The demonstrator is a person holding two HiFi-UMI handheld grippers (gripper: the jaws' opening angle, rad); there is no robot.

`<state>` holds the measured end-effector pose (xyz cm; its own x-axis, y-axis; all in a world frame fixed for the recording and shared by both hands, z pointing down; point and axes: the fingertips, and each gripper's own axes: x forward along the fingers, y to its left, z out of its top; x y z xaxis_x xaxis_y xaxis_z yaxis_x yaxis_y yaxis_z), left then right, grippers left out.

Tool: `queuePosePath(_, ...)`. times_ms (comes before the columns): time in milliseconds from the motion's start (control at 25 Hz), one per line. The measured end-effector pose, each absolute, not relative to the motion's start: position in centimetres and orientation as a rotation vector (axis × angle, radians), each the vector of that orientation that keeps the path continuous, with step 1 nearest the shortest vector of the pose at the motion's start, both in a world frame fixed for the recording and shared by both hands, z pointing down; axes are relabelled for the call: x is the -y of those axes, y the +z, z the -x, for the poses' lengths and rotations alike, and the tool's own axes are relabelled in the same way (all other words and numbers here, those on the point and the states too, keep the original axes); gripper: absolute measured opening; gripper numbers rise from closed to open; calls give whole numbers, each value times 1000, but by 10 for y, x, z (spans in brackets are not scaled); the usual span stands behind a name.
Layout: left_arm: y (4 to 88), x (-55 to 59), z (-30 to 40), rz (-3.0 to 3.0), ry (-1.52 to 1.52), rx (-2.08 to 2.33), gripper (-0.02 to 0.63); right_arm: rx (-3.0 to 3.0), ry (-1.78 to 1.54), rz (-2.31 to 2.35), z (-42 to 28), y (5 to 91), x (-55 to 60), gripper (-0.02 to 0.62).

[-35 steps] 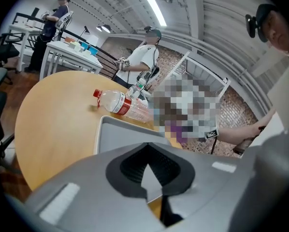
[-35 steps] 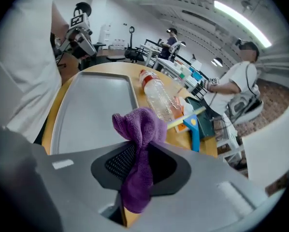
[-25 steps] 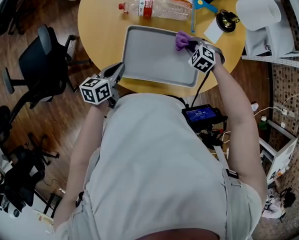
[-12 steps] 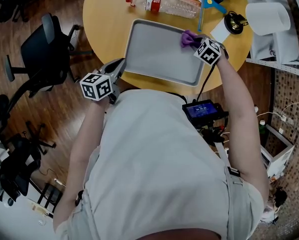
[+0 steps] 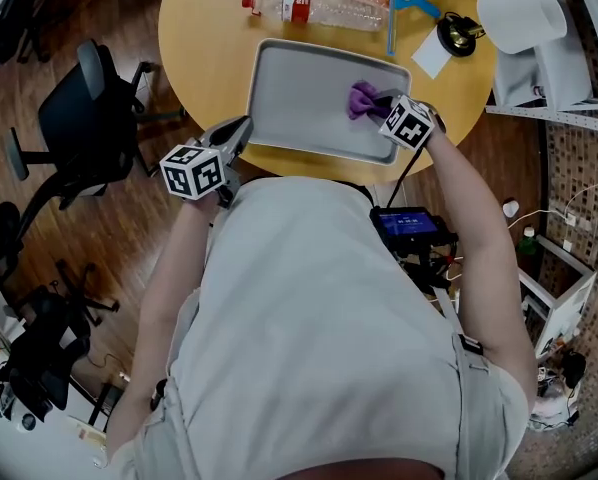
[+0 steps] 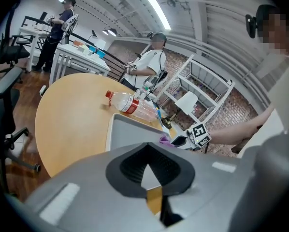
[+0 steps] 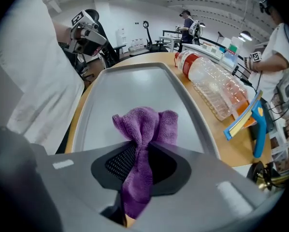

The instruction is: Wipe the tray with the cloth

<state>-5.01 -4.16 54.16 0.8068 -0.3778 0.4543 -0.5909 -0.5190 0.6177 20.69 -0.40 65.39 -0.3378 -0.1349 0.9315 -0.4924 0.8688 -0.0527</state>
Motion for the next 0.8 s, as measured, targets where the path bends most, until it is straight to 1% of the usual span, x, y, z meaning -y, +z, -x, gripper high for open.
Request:
queuePosePath(520, 541, 27, 52, -2223, 348, 628, 0, 1928, 398, -428, -166, 655, -77, 83)
queuePosePath(800, 543, 23, 45, -2226, 353, 602, 0, 1959, 516, -452, -163, 655, -100, 81)
